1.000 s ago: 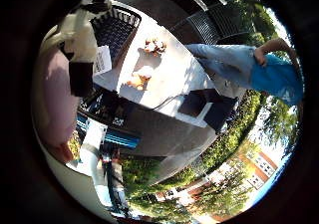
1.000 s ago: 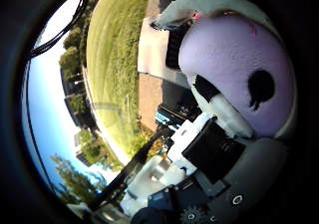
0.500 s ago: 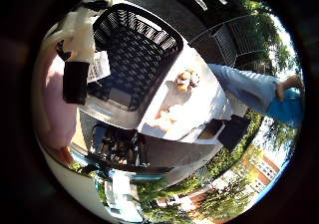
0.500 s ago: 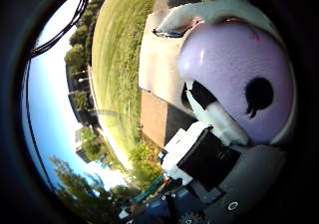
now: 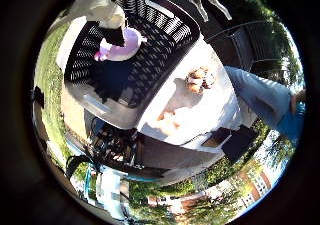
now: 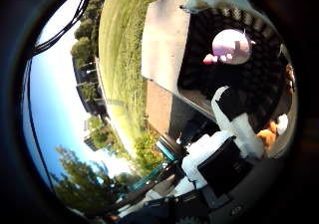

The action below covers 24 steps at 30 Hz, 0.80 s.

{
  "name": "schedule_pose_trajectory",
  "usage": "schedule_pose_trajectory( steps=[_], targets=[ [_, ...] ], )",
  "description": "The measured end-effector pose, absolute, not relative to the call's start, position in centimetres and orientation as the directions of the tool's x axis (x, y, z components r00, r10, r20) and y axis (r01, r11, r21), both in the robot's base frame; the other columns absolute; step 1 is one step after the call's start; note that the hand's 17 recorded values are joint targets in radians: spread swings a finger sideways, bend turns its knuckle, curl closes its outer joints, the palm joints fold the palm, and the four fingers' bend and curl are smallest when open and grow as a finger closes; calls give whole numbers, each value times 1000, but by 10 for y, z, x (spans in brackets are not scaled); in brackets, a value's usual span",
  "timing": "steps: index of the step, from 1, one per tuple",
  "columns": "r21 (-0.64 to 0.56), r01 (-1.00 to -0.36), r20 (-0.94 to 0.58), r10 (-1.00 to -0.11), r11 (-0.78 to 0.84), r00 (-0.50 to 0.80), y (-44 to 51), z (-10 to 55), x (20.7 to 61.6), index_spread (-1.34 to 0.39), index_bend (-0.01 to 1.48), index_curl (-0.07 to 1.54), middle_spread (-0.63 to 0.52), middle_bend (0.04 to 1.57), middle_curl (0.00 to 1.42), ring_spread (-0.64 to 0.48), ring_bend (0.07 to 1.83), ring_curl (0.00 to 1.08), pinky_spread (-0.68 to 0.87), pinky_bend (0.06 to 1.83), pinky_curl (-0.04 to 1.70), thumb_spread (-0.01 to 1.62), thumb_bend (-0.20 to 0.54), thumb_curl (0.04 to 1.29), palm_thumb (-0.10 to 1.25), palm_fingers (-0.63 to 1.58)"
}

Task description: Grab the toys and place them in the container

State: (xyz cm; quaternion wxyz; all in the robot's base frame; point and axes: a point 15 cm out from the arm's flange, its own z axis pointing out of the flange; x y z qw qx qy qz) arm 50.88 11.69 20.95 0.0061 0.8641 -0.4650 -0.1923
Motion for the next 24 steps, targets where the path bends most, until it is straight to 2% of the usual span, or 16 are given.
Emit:
schedule_pose_trajectory(
  steps=[6,10,13,19,24],
  targets=[
    [198,-795,-354,-798,-573,487,63,268,481,-463,294,149,132,139,361,299,421,325,490,710,472,1128,-26,490,855,-63],
    [239,-784,-321,-809,-573,493,2,276,462,-452,226,169,123,143,333,293,407,320,485,667,439,1124,-28,488,846,-57],
    [280,-790,-326,-828,-546,457,-37,258,443,-450,196,185,114,147,318,286,392,318,478,634,415,1125,-28,485,836,-47],
    [299,-832,-231,-881,-468,412,-116,193,434,-423,186,220,83,162,306,273,366,314,459,548,365,1130,-28,479,811,-17],
    [265,-842,-137,-883,-470,449,-149,127,430,-400,192,248,60,171,306,260,347,311,443,489,332,1130,-29,472,797,32]
  ],
)
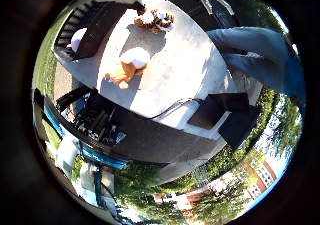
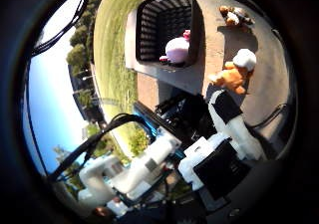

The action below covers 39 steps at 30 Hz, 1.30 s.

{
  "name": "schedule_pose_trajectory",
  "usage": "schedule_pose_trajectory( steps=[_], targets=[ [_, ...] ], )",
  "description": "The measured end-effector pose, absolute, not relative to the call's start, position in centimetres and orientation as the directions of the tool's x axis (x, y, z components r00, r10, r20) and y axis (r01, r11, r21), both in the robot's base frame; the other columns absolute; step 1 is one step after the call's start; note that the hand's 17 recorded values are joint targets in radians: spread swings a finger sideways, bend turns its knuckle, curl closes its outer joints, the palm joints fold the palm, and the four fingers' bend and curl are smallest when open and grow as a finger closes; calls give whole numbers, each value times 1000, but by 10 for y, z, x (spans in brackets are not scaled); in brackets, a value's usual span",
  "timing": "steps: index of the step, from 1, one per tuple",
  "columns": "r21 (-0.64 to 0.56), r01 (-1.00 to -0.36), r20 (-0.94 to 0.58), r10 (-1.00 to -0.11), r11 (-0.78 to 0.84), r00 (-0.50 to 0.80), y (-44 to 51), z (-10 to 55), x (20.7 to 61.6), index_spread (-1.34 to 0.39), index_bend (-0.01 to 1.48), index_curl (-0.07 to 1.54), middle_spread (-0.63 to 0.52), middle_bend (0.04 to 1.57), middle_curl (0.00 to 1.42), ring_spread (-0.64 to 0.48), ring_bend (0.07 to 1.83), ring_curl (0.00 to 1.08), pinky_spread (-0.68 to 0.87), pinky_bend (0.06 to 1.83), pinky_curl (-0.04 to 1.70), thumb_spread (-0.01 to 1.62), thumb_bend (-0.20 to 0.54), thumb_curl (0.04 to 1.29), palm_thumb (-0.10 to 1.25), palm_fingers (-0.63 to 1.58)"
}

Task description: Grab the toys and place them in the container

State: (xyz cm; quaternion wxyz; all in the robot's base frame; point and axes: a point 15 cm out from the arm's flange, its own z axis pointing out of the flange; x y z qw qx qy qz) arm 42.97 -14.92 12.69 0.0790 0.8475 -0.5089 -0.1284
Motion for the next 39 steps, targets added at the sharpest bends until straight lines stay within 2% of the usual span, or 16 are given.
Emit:
schedule_pose_trajectory(
  steps=[3,12,20,24,29,31,32,33,35,36,37,39],
  targets=[
    [282,-820,-104,-865,-499,490,-157,75,415,-382,187,258,56,163,304,259,346,313,444,481,322,1127,-27,469,794,45],
    [358,-769,-162,-846,-530,507,-153,-33,387,-337,177,271,53,164,299,257,332,316,441,478,304,1122,-28,451,786,60],
    [475,-734,-24,-841,-486,541,-171,-61,387,-320,186,282,52,162,297,254,294,312,438,459,289,1112,-30,426,777,43],
    [502,-725,-1,-838,-472,545,-171,-76,388,-283,215,300,45,162,295,254,269,308,437,434,279,1111,-28,416,777,68],
    [492,-728,18,-831,-477,556,-171,-80,393,-221,287,333,25,193,306,235,291,312,424,351,247,1102,-24,413,793,247],
    [451,-746,35,-825,-490,563,-171,-82,405,-229,307,335,-7,250,327,232,414,330,412,329,216,1097,-19,417,816,560],
    [419,-754,49,-816,-506,576,-170,-83,414,-262,244,308,-35,370,363,204,546,350,404,348,204,1091,-17,421,829,843],
    [382,-763,65,-809,-521,585,-168,-85,425,-297,153,284,-53,469,403,198,689,390,398,386,208,1083,-19,425,839,1028],
    [299,-778,103,-791,-553,603,-162,-84,448,-345,79,258,-74,610,476,159,894,486,403,472,251,1072,-20,435,853,1124],
    [267,-781,119,-784,-565,609,-160,-81,456,-398,117,249,-102,717,541,121,1018,562,406,590,306,1060,-21,445,866,1137],
    [248,-785,132,-783,-568,608,-160,-75,460,-417,135,247,-111,750,561,107,1051,584,407,634,324,1056,-20,450,872,1151],
    [241,-789,138,-784,-566,605,-163,-65,455,-490,194,243,-141,851,633,62,1129,647,408,847,410,1044,-22,461,881,1174]
  ],
)
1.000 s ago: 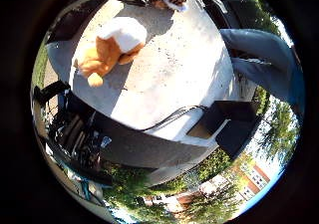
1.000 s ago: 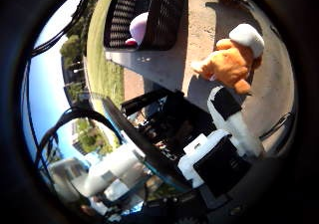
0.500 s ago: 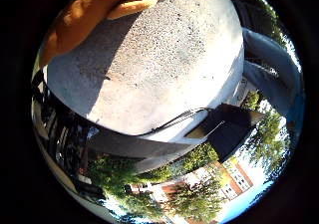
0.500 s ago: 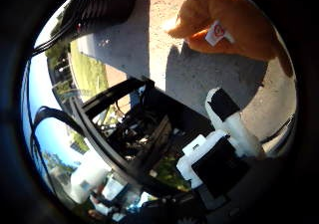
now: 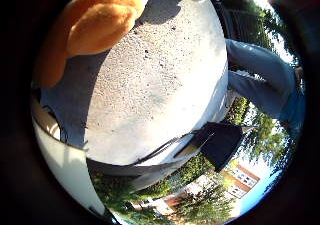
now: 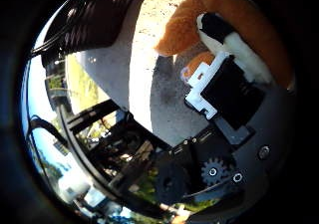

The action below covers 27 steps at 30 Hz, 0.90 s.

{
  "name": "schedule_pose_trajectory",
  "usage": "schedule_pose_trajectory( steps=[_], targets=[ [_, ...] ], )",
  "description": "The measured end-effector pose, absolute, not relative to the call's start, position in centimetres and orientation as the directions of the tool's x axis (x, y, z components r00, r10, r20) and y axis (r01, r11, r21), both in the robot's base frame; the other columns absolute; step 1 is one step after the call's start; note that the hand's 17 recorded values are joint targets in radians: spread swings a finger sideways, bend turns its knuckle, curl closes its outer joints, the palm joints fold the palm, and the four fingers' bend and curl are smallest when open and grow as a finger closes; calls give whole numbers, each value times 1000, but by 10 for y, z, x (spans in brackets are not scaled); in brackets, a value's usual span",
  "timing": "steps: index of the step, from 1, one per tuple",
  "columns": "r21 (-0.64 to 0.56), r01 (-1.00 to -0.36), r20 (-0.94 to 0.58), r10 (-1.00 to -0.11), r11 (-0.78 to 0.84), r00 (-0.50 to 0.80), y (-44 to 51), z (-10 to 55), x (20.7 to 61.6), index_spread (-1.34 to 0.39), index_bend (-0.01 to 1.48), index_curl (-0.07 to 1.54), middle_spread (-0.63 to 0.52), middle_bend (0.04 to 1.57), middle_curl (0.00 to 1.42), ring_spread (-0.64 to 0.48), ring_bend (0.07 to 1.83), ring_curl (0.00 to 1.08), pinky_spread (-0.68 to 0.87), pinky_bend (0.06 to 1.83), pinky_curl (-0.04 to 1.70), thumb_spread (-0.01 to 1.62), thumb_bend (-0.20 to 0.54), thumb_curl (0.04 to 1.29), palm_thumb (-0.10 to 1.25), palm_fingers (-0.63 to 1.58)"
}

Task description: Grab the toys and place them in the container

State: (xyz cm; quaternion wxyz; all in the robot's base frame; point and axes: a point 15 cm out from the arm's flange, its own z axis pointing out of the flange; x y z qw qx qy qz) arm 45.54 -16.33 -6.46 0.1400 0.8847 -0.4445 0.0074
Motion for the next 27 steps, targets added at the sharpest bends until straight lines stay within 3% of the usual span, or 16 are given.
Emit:
schedule_pose_trajectory(
  steps=[3,8,14,20,27],
  targets=[
    [244,-799,140,-795,-550,591,-170,-55,449,-600,247,243,-172,996,727,0,1175,707,370,1130,538,1027,-2,500,943,1165],
    [242,-833,169,-824,-498,541,-182,-5,440,-740,368,268,-188,1106,817,-54,1238,766,305,1324,659,1050,8,561,1019,1099],
    [333,-833,103,-861,-441,497,-173,58,407,-884,493,323,-198,1172,893,-97,1304,821,244,1409,752,1077,-11,612,1018,1015],
    [356,-805,-136,-878,-475,458,-107,150,361,-1006,586,403,-199,1220,951,-119,1354,860,199,1464,818,1099,-14,656,1011,946],
    [136,-765,-240,-770,-630,592,24,301,387,-1112,628,521,-193,1261,993,-139,1399,885,163,1521,862,1114,-16,695,994,884]
  ],
)
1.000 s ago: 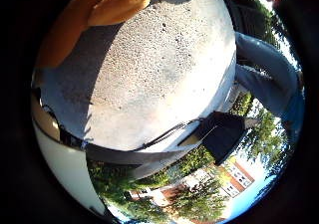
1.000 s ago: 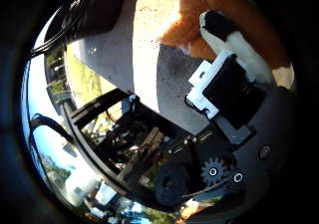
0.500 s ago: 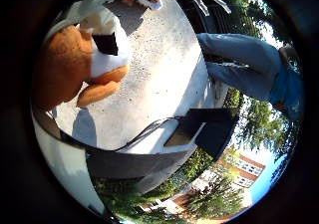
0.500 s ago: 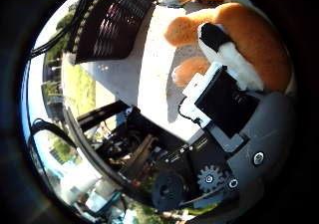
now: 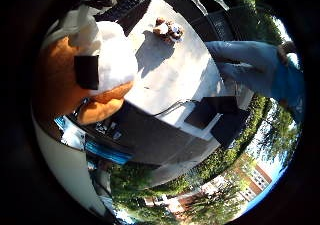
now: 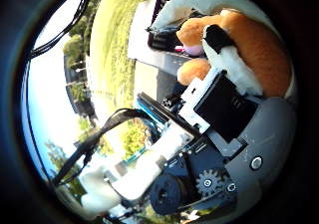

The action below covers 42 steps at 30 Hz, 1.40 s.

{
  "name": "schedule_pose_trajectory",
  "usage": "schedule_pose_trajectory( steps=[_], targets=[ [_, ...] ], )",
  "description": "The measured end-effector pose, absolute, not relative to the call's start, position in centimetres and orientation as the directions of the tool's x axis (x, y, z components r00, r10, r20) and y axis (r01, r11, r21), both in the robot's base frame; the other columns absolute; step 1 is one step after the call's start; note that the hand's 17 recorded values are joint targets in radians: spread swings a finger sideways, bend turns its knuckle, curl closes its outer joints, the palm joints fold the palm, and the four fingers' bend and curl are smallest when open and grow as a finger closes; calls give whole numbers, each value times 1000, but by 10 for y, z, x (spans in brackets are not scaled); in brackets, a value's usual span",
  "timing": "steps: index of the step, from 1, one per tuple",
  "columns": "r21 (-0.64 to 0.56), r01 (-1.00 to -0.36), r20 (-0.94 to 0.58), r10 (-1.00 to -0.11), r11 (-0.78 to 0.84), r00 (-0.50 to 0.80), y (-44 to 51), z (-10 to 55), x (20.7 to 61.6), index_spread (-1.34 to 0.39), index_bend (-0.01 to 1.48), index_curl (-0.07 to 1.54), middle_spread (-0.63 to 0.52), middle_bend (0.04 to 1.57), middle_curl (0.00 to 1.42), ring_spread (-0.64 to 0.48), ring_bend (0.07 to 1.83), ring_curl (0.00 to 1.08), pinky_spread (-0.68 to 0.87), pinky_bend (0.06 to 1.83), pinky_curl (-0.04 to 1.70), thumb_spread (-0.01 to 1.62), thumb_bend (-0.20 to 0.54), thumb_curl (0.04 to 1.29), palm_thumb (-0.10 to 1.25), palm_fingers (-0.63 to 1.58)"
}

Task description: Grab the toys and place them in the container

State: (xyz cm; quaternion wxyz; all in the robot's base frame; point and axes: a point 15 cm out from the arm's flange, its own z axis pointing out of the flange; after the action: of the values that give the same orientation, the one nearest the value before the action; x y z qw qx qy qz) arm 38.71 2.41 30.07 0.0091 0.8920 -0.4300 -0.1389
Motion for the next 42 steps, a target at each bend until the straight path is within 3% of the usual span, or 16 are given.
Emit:
schedule_pose_trajectory(
  steps=[4,9,17,21,33,37,40,42],
  targets=[
    [-10,-760,-298,-724,-650,622,109,349,400,-1156,629,600,-190,1286,1010,-144,1423,894,150,1541,878,1118,-15,713,984,855],
    [-11,-735,-343,-687,-678,640,170,339,422,-1203,614,713,-186,1313,1024,-147,1455,902,138,1565,893,1117,-16,733,971,821],
    [69,-742,-365,-710,-666,603,235,253,486,-1267,567,917,-179,1354,1033,-149,1499,906,127,1601,914,1117,-14,759,963,774],
    [35,-772,-316,-740,-634,594,248,216,516,-1293,539,1021,-176,1373,1033,-148,1518,904,123,1615,922,1117,-14,769,961,757],
    [53,-850,-256,-830,-525,496,227,116,560,-1316,460,1249,-168,1405,1024,-131,1561,886,118,1593,943,1124,-33,769,885,654],
    [86,-863,-264,-847,-497,461,209,91,561,-1280,470,1268,-135,1291,950,-51,1480,805,166,1479,895,1164,-29,724,832,703],
    [96,-865,-267,-850,-493,455,202,83,562,-1161,276,1227,-113,963,834,20,1417,771,205,1439,893,1162,-46,671,765,294],
    [105,-863,-272,-849,-494,453,196,80,561,-1057,185,1167,-82,746,725,68,1286,709,253,1327,850,1158,-44,635,728,-4]
  ],
)
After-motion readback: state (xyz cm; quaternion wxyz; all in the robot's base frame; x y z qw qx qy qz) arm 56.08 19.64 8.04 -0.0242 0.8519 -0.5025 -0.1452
